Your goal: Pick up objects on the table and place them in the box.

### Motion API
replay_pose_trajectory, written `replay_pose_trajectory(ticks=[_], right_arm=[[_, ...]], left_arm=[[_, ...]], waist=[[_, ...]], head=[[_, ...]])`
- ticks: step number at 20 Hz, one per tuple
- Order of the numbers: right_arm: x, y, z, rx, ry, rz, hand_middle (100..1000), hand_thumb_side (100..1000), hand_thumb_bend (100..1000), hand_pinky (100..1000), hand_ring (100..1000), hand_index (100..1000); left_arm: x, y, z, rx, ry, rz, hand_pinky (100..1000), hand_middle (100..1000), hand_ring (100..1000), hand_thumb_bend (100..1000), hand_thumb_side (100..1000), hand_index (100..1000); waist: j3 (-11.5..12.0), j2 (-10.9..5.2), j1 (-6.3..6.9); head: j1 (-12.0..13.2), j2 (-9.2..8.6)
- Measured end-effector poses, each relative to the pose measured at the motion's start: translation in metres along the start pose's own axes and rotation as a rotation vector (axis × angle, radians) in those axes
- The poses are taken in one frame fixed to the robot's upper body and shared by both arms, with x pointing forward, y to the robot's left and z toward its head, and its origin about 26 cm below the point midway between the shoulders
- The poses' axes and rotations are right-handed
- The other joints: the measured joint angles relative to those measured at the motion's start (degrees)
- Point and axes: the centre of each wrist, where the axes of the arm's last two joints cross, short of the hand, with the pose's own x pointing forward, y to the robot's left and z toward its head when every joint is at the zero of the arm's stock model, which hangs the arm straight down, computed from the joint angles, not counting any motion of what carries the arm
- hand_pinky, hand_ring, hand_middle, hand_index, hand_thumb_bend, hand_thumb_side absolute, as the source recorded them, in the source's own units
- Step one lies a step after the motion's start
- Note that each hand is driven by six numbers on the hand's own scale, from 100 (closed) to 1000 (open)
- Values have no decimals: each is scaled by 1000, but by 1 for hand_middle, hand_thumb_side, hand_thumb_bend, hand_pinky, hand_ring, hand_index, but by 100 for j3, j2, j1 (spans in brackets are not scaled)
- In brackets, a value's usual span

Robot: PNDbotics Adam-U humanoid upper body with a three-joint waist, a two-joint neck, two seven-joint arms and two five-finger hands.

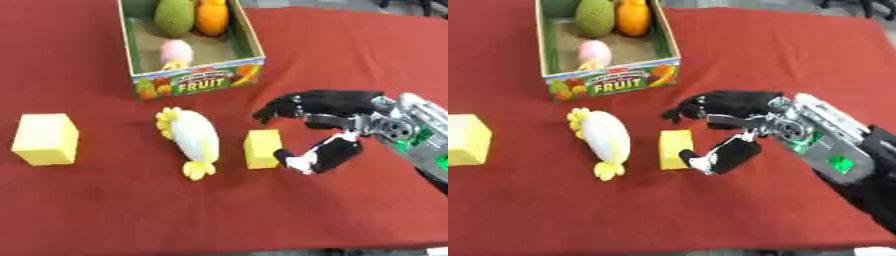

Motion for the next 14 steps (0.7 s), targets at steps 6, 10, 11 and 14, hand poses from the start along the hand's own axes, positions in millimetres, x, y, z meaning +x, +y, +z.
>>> replay_pose_trajectory(ticks=[6, 10, 11, 14], right_arm=[[3, 4, -5, 14, 17, -13, 819, 480, 150, 1000, 973, 1000], [3, 4, -8, 7, 25, -31, 817, 451, 149, 1000, 973, 998], [2, 5, -9, 9, 25, -36, 816, 457, 148, 1000, 972, 997], [1, 7, -12, 13, 29, -45, 814, 459, 160, 998, 969, 995]], left_arm=[[0, -1, 0, -1, 3, 3, 785, 793, 831, 111, 800, 891], [0, -1, 1, -1, 5, 6, 785, 793, 831, 109, 801, 891], [0, -1, 1, -2, 5, 6, 785, 793, 831, 109, 801, 891], [0, -2, 1, -3, 6, 6, 785, 792, 831, 108, 802, 891]], waist=[[3, 0, 0], [3, 0, 0], [4, 0, 0], [4, 0, 0]], head=[[-2, 0], [-3, 0], [-4, 0], [-5, 0]])
